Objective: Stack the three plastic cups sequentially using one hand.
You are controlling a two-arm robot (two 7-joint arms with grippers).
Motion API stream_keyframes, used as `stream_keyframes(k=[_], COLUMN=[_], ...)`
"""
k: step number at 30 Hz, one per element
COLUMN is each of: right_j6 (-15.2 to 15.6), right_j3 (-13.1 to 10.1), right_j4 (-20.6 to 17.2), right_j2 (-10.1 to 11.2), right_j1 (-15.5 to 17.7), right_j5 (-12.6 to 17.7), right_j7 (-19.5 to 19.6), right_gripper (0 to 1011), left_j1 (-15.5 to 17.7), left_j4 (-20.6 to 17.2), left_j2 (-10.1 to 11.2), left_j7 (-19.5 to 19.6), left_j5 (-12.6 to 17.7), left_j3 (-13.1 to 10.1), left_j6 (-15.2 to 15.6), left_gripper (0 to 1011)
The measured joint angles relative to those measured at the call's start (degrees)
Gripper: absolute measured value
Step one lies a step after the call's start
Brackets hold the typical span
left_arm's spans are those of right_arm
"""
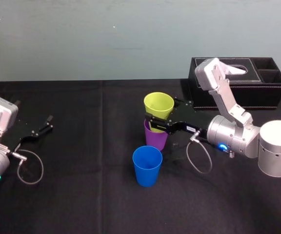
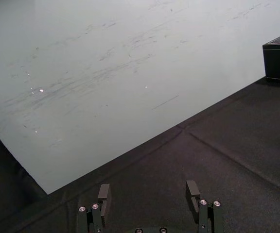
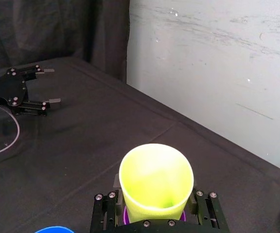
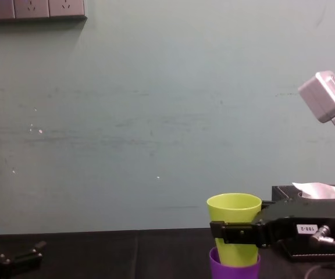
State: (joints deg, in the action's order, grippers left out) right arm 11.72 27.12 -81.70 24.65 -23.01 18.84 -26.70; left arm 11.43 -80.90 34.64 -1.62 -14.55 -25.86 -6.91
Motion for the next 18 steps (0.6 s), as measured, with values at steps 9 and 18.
stream_keyframes(k=[9, 18], right_j6=[-0.99, -1.22], right_j3=[0.46, 0.48], right_j4=[2.14, 2.83], right_j2=[-0.81, -1.06], right_j1=[-0.23, -0.39], right_j5=[-0.67, -0.64], right_j7=[-0.39, -0.81], right_gripper=[734, 734], left_j1=[0.0, 0.0], left_j4=[0.0, 0.0], left_j2=[0.0, 0.0], left_j7=[0.0, 0.0], left_j5=[0.0, 0.0], left_j3=[0.0, 0.0], left_j6=[0.0, 0.0], left_gripper=[1010, 1010])
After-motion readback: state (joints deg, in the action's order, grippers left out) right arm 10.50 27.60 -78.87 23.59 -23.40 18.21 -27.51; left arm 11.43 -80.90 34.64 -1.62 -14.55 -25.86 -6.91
